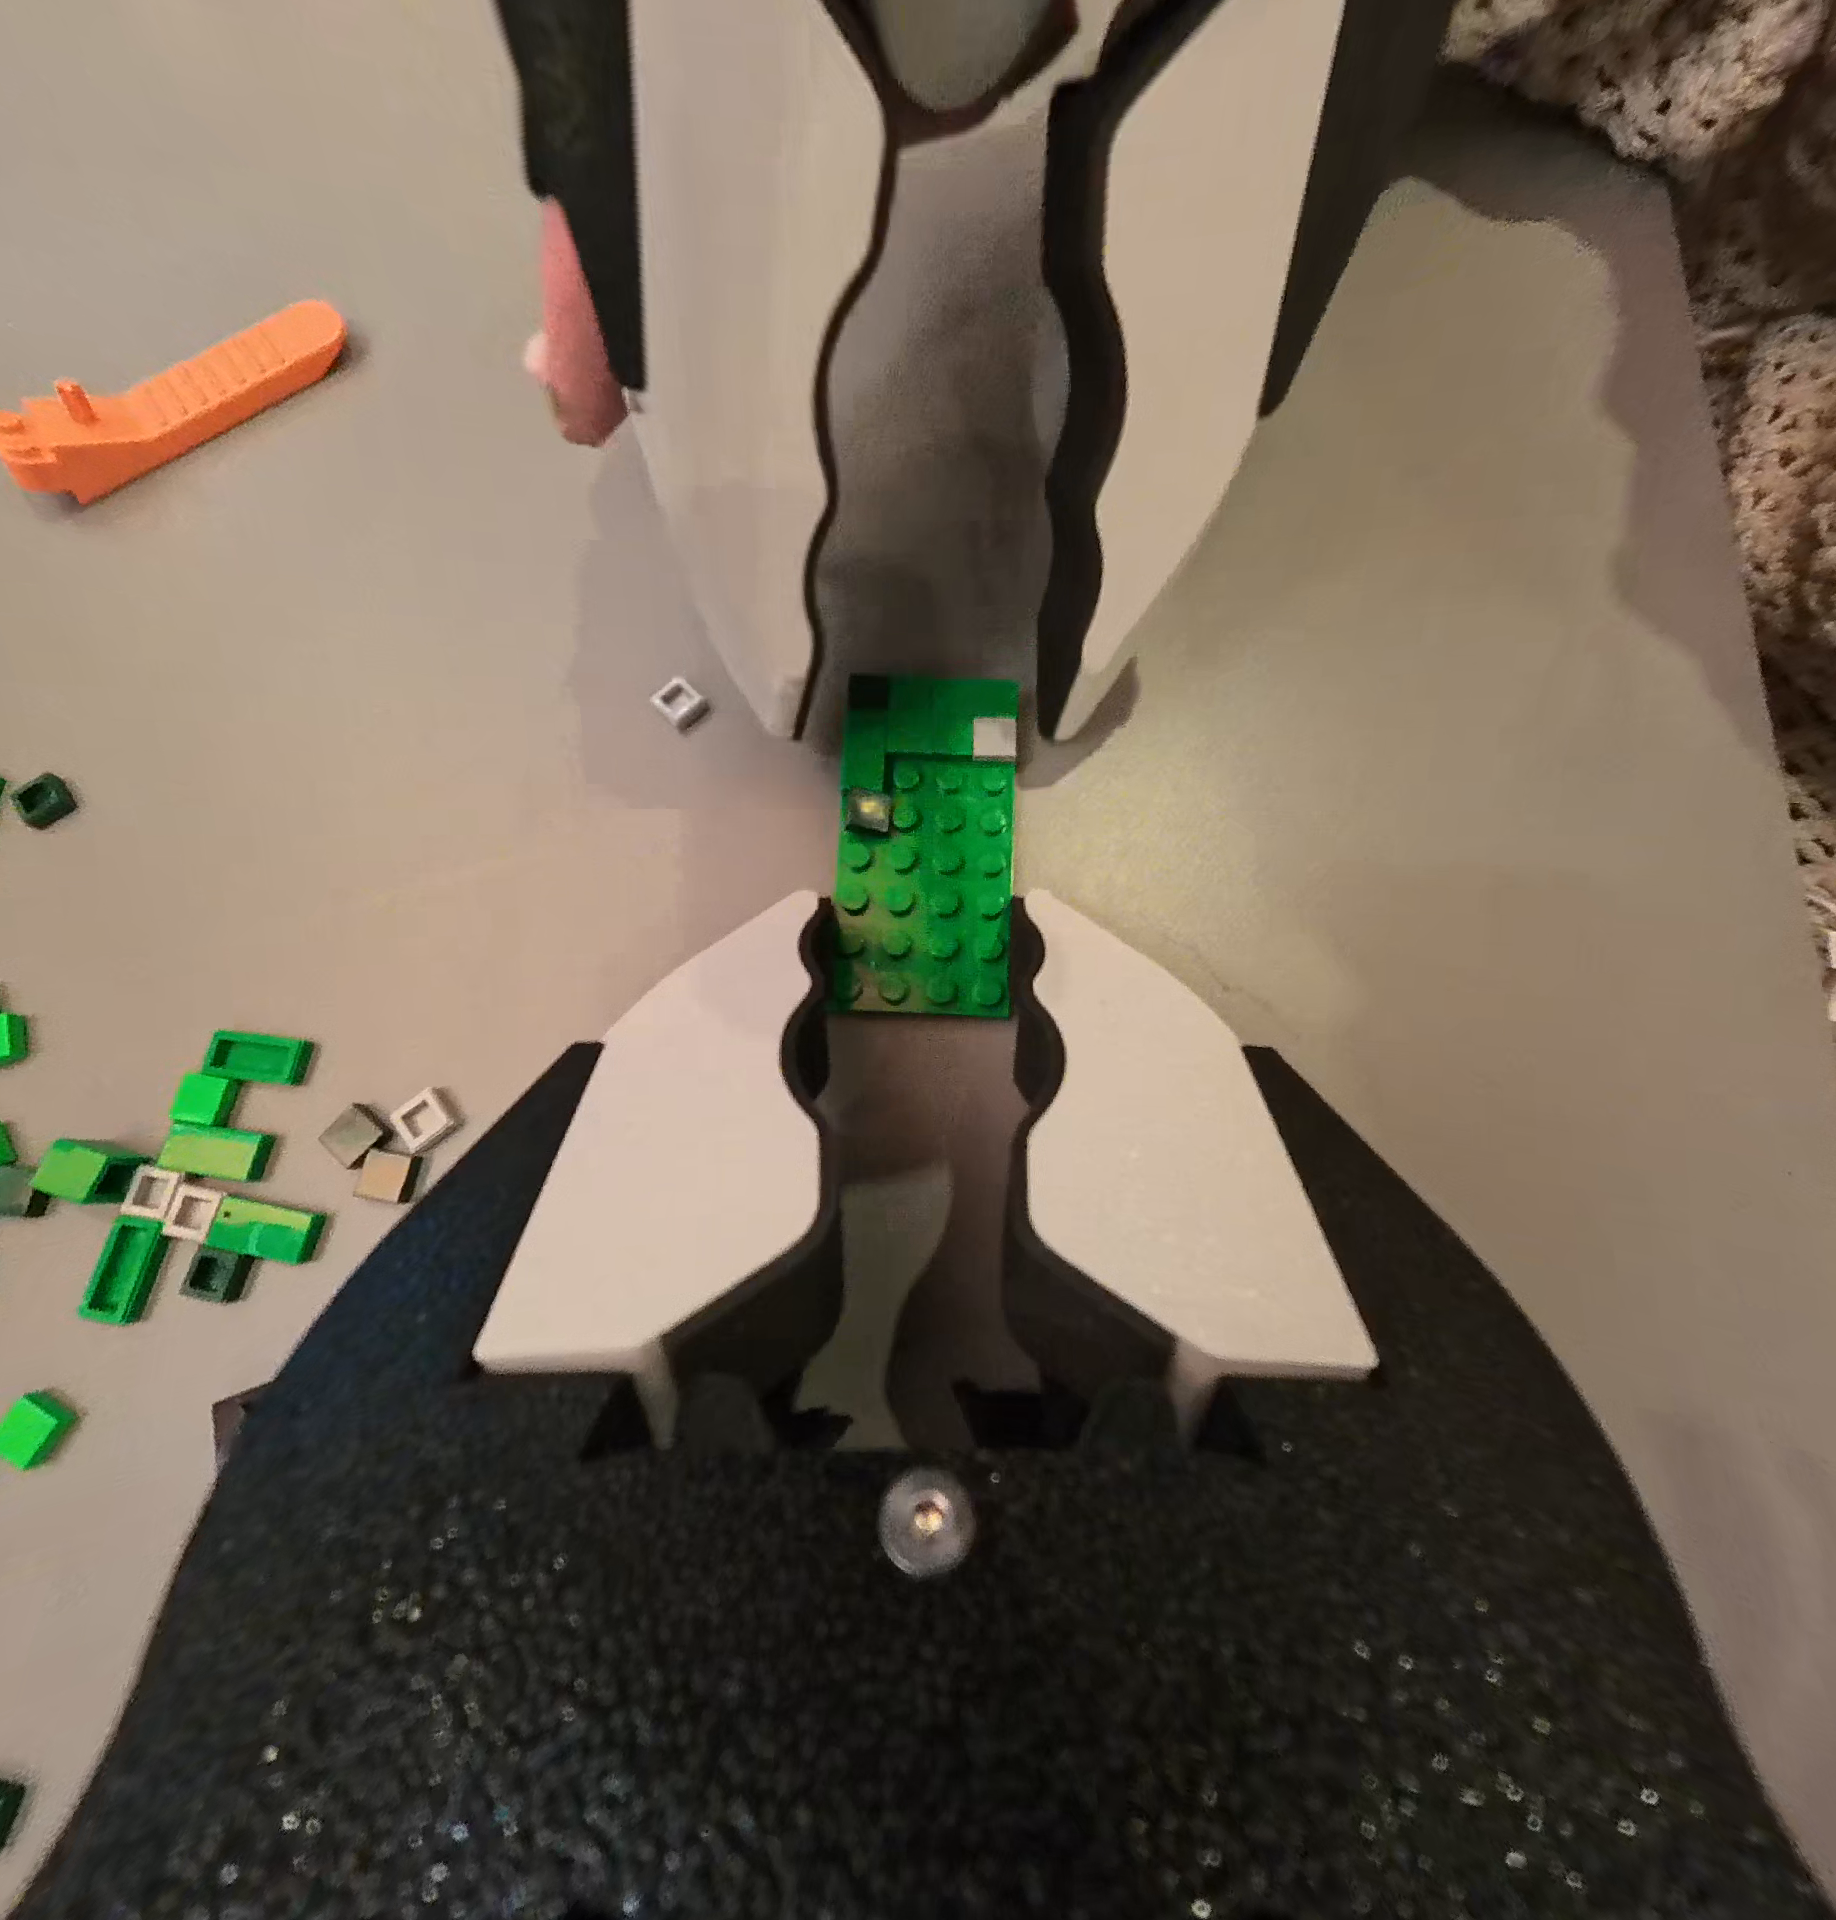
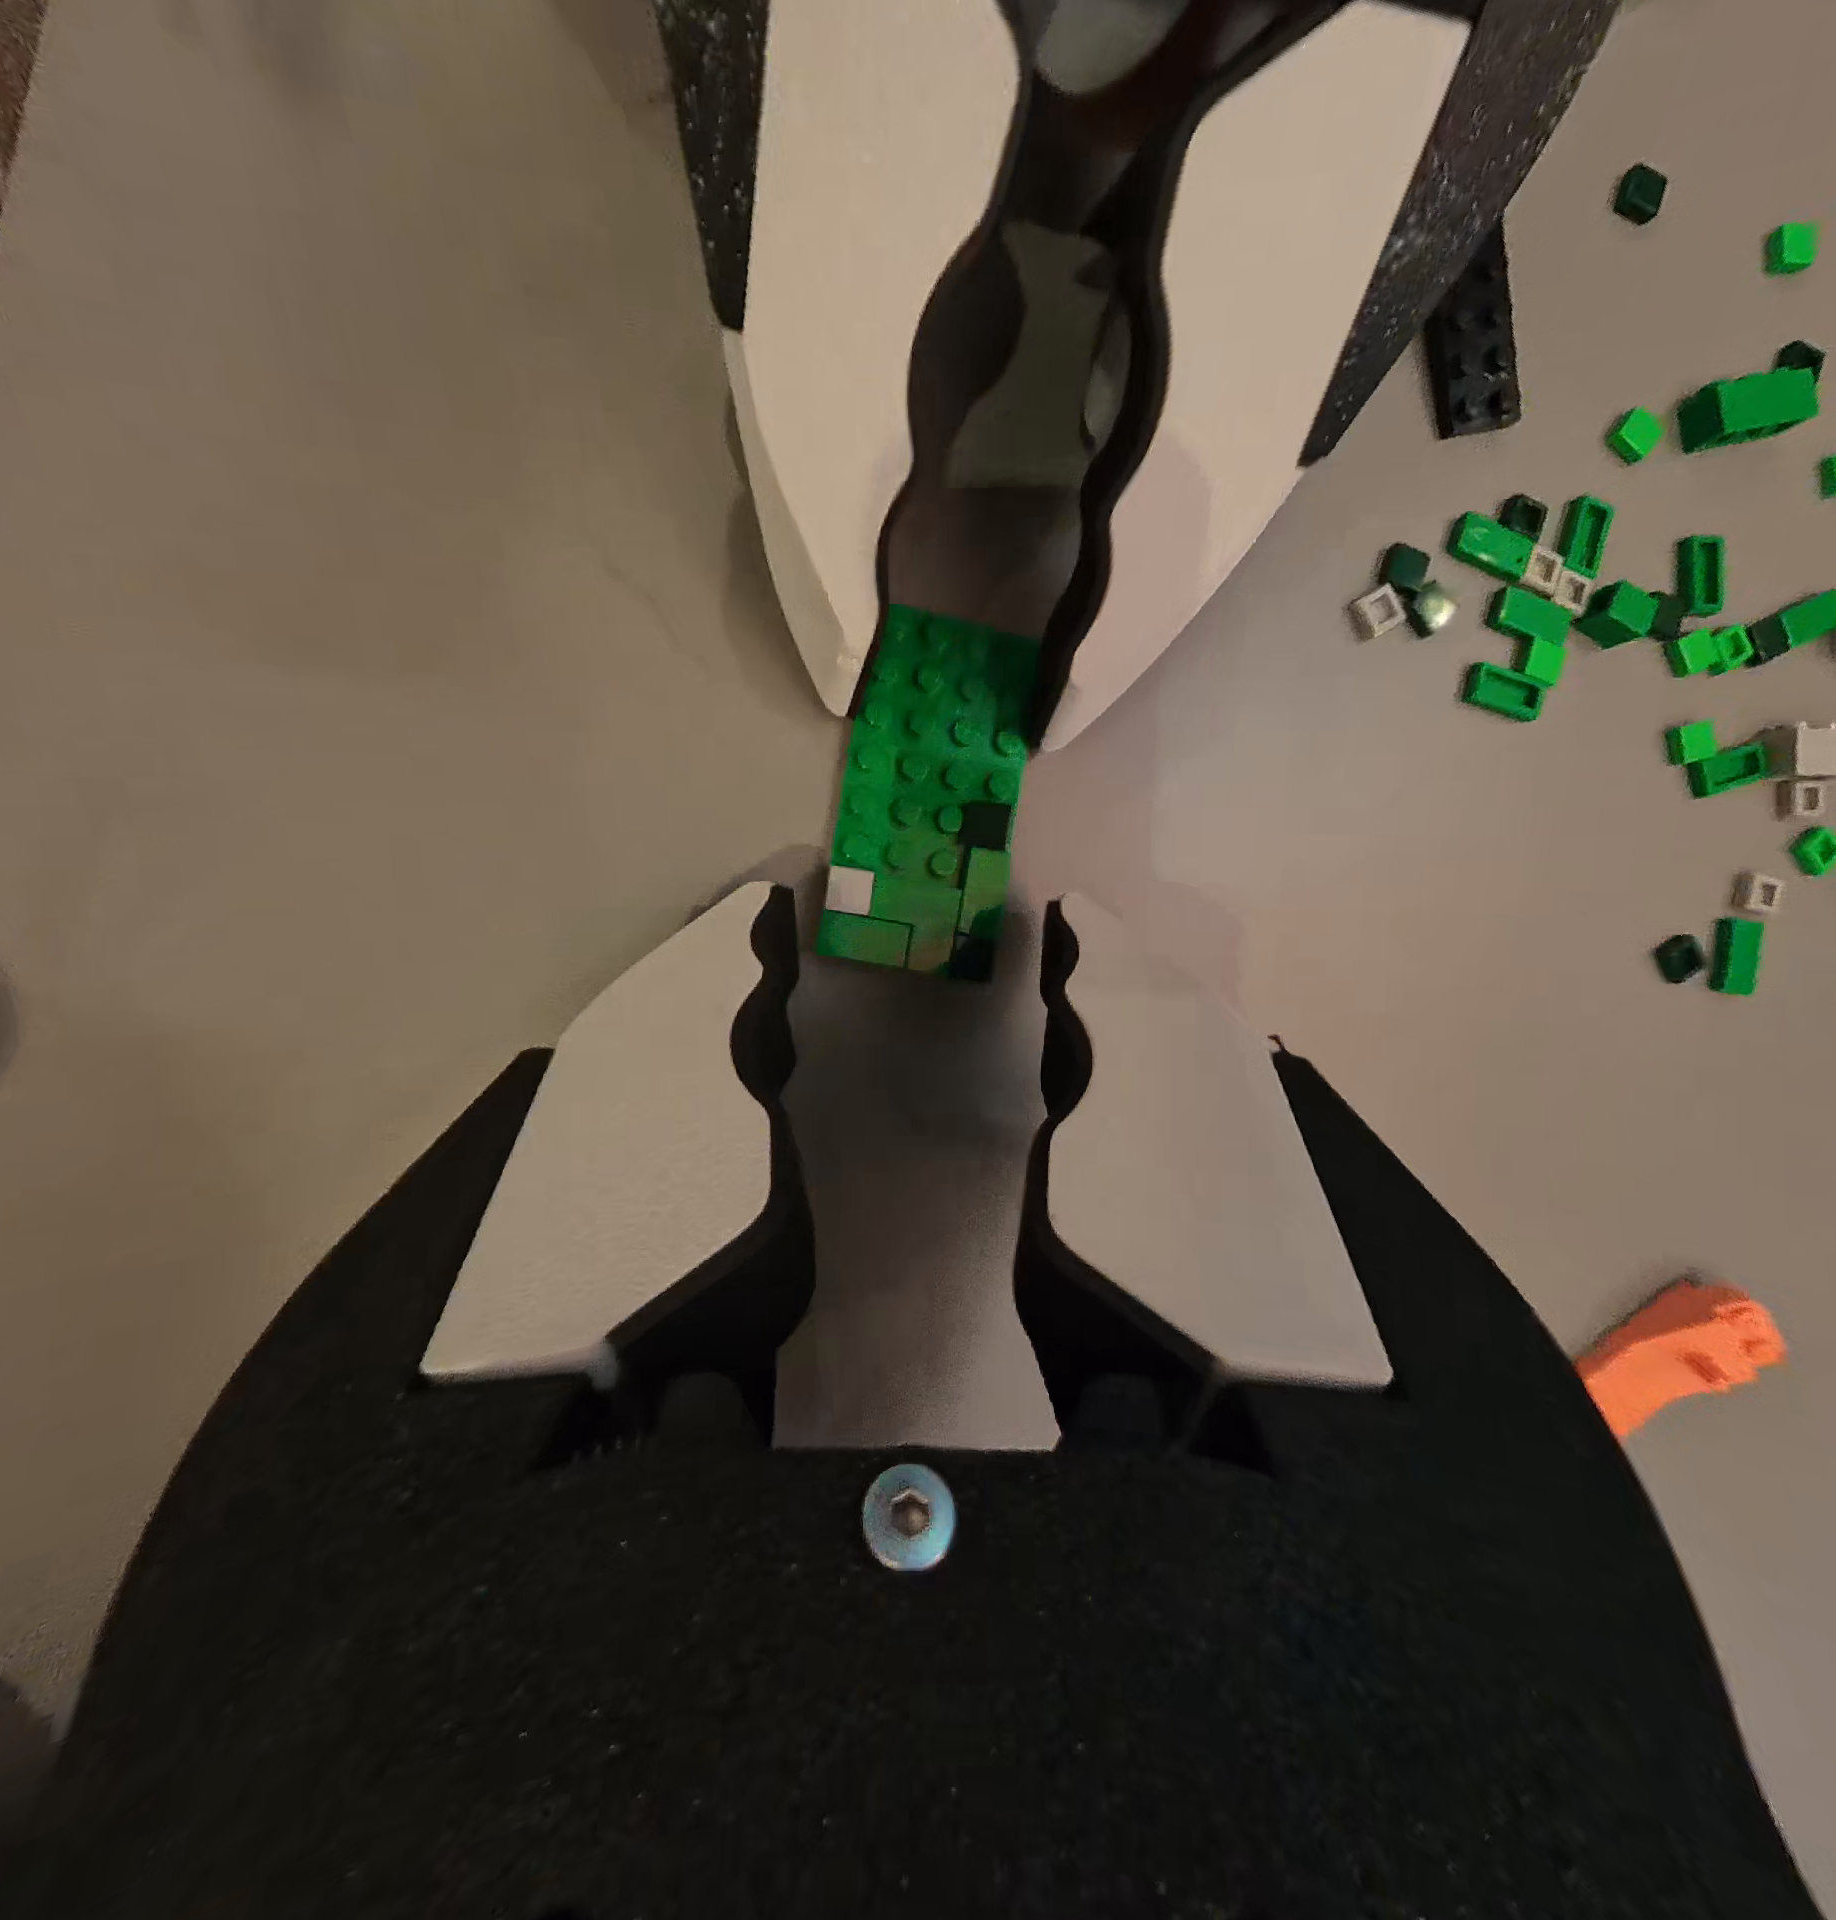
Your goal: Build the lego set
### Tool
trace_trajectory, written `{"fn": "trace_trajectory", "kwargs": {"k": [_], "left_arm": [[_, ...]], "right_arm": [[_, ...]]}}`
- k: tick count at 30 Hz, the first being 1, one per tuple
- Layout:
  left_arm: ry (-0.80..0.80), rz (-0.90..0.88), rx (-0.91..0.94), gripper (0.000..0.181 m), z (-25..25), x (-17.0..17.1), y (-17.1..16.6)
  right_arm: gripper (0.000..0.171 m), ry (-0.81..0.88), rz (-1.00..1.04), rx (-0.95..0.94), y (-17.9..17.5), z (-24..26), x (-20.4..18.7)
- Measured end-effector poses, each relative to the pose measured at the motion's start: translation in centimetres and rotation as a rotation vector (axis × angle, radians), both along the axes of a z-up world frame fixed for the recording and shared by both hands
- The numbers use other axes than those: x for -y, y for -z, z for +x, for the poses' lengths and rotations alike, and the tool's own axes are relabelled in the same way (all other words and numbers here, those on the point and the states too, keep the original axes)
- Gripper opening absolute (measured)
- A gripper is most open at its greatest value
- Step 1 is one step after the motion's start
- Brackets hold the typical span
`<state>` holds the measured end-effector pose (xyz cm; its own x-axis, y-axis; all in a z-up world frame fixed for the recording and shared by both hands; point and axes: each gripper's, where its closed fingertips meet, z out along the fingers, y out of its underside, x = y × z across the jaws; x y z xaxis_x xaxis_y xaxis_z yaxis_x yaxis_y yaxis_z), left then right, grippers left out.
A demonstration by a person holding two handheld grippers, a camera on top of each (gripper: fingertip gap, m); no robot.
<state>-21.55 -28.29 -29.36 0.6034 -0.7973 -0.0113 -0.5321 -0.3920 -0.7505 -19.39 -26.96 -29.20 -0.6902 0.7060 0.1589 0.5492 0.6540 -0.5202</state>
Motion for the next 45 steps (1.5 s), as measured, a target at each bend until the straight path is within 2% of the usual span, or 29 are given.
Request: {"fn": "trace_trajectory", "kwargs": {"k": [2, 7, 10, 14, 15, 17, 19, 25, 31, 36, 40, 42, 45], "left_arm": [[0.001, 0.003, 0.003, 0.031, 0.0, 0.0, 0.0], [0.007, 0.004, 0.006, 0.031, 0.0, -0.1, 0.0], [0.018, 0.003, 0.007, 0.031, 0.1, 0.1, 0.0], [0.019, 0.008, 0.005, 0.031, 0.0, 0.1, 0.0], [0.021, 0.016, 0.002, 0.033, 0.1, 0.1, 0.0], [0.030, 0.032, -0.009, 0.051, 0.2, 0.1, 0.0], [0.029, 0.043, -0.018, 0.060, 0.2, 0.0, 0.0], [0.014, 0.053, -0.019, 0.064, 0.2, -0.2, -0.1], [0.019, 0.056, -0.019, 0.059, 0.4, -0.1, -0.1], [0.024, 0.098, -0.043, 0.036, 0.4, -0.2, -0.2], [0.012, 0.106, -0.047, 0.036, 0.2, -0.4, -0.2], [-0.004, 0.108, -0.050, 0.036, 0.0, -0.6, -0.2], [-0.047, 0.107, -0.053, 0.036, -0.4, -1.0, -0.2]], "right_arm": [[0.044, 0.008, -0.064, -0.015, -0.1, 0.1, 0.5], [0.040, 0.026, -0.075, 0.004, 0.1, -0.1, 0.4], [0.033, 0.039, -0.109, 0.029, 0.2, -0.1, 0.5], [0.033, 0.033, -0.112, 0.029, 0.2, -0.1, 0.5], [0.033, 0.034, -0.114, 0.024, 0.2, -0.2, 0.4], [0.033, 0.042, -0.126, 0.015, 0.2, -0.2, 0.2], [0.033, 0.048, -0.135, 0.005, 0.2, -0.3, -0.2], [0.032, 0.026, -0.157, -0.030, -0.2, -0.3, -0.1], [0.033, 0.014, -0.205, -0.071, -1.2, -0.5, 0.3], [0.033, -0.007, -0.217, -0.093, -1.5, -0.6, 0.7], [0.033, -0.007, -0.169, -0.111, -1.3, -0.7, 0.5], [0.038, 0.004, -0.126, -0.175, -1.7, -1.2, 0.2], [0.054, 0.003, -0.038, -0.334, -3.3, -2.0, 0.2]]}}
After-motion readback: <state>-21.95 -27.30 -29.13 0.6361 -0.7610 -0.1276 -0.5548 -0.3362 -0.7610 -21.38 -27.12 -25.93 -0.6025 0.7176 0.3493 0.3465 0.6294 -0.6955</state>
